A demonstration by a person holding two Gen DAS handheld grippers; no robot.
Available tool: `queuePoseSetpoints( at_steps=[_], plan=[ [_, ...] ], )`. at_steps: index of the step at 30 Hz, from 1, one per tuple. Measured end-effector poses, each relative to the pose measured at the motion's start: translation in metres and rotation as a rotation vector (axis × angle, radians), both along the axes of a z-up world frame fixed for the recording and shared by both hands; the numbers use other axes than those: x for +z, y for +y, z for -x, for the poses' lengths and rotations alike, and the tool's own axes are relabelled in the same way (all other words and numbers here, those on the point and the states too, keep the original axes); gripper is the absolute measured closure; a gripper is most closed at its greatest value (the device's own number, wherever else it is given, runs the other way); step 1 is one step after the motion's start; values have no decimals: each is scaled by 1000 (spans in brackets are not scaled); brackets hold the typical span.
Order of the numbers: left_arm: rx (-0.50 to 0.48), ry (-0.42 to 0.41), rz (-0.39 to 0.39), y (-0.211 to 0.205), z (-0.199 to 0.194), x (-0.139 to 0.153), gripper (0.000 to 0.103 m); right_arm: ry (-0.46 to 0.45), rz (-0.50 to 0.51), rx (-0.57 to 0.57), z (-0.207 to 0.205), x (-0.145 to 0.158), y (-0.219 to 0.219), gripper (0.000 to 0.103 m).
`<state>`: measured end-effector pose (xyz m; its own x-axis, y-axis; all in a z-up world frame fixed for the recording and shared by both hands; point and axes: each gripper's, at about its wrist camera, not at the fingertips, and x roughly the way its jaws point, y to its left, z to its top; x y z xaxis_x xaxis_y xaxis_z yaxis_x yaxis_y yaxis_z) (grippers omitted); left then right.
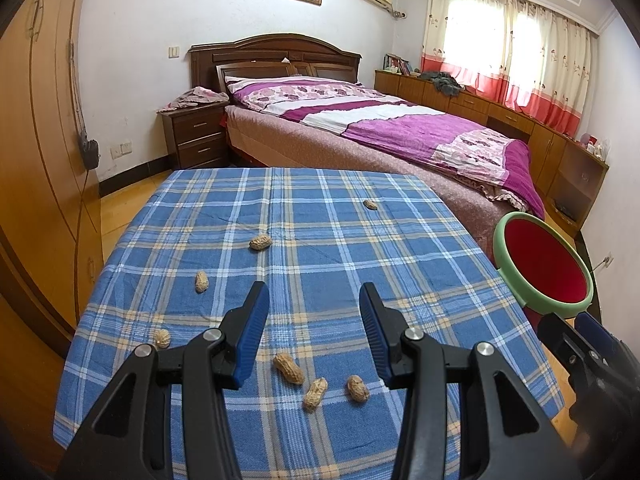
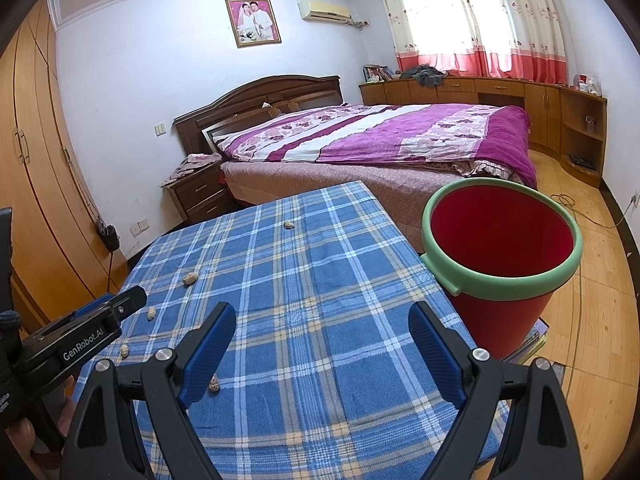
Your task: Collect trash
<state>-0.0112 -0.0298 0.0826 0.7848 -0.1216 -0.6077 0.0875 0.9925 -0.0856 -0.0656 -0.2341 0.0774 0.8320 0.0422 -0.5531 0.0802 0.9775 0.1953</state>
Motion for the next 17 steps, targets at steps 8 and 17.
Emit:
queuePoseSetpoints(
  at_steps=[8, 17],
  plan=[
    [2, -4, -2, 4, -1, 3, 56, 0, 0, -1, 0, 0, 0, 13],
    [13, -13, -16, 10, -9, 5, 56, 3, -3, -2, -1, 0, 0, 13]
  ],
)
